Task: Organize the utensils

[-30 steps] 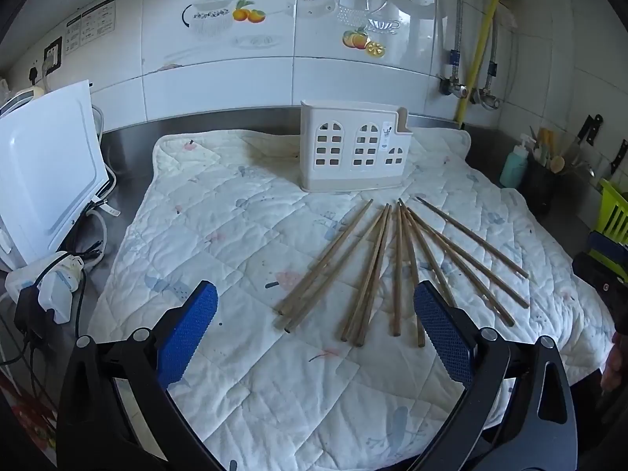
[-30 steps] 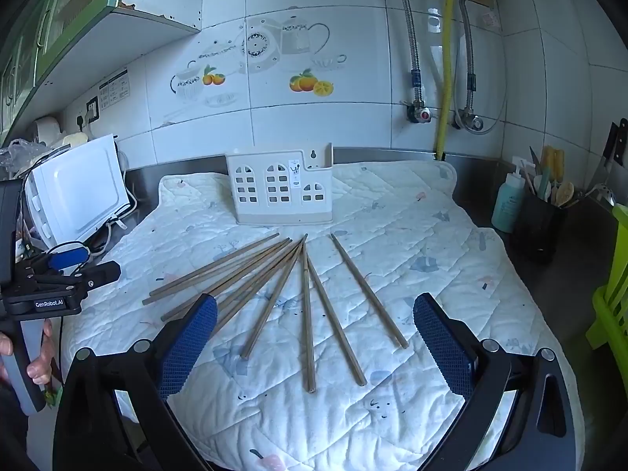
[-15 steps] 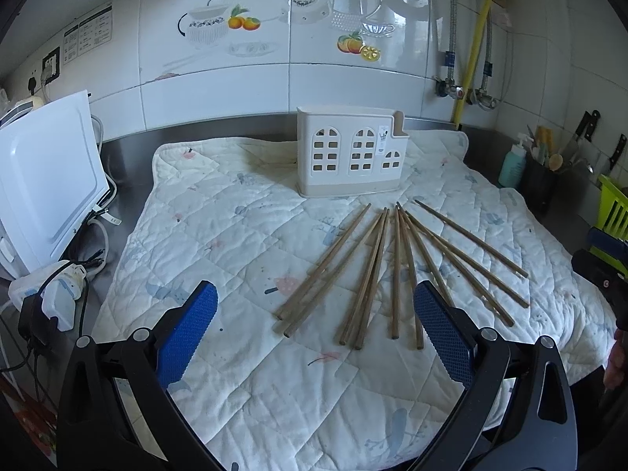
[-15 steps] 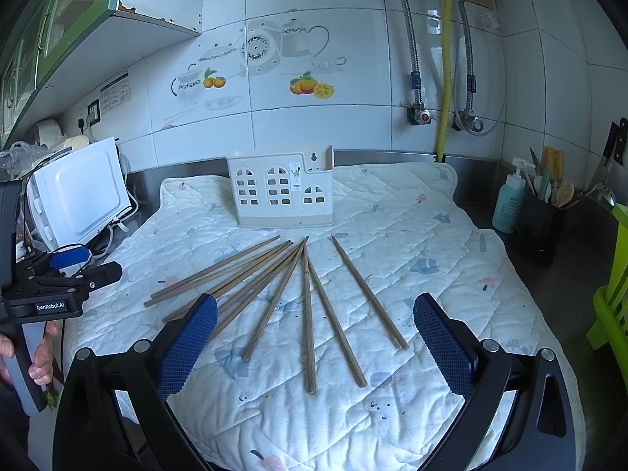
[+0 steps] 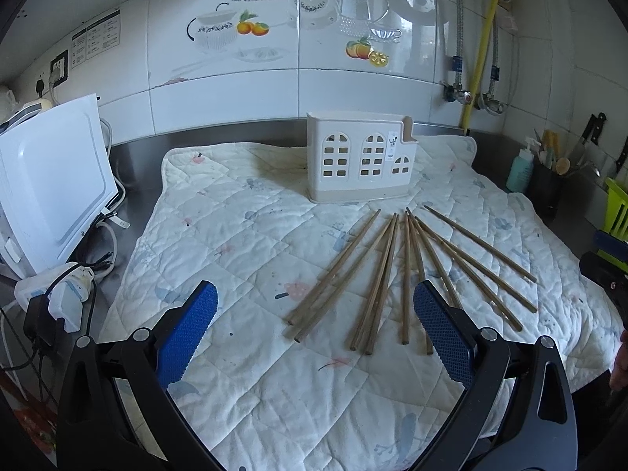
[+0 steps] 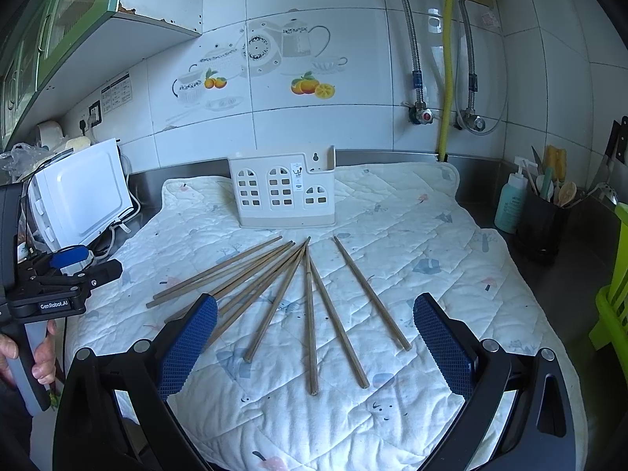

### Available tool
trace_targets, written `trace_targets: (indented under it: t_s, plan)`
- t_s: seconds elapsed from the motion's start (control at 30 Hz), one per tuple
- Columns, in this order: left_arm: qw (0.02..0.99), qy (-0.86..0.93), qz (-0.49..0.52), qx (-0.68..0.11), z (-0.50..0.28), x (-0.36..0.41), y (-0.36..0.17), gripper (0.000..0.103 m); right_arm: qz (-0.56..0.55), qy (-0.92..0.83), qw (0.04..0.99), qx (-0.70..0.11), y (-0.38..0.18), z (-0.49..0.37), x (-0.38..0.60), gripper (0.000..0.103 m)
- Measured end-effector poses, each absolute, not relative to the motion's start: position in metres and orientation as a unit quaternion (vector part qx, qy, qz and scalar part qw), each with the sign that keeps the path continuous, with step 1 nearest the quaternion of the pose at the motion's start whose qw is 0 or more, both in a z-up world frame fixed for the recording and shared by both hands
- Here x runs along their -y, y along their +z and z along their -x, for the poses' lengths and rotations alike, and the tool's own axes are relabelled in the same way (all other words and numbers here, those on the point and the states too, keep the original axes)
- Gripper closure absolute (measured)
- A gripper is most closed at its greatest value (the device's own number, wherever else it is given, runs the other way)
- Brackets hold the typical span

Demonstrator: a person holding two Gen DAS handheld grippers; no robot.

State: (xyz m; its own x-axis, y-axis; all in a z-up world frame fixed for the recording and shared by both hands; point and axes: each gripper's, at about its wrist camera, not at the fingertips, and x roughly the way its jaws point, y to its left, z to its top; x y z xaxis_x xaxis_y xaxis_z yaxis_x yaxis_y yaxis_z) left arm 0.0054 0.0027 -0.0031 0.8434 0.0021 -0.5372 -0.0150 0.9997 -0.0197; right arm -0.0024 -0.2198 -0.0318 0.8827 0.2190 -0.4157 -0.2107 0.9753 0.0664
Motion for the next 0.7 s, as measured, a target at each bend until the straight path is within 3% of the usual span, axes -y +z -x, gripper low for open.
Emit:
trace_targets:
  t_s: [0.7]
  plan:
    - [0.963, 0.004, 0.015, -0.27, -0.0063, -0.0096, -0.0054, 0.005, -0.009, 0.112, 0.97, -0.217, -0.0334, -0.0006, 0.2182, 0.006]
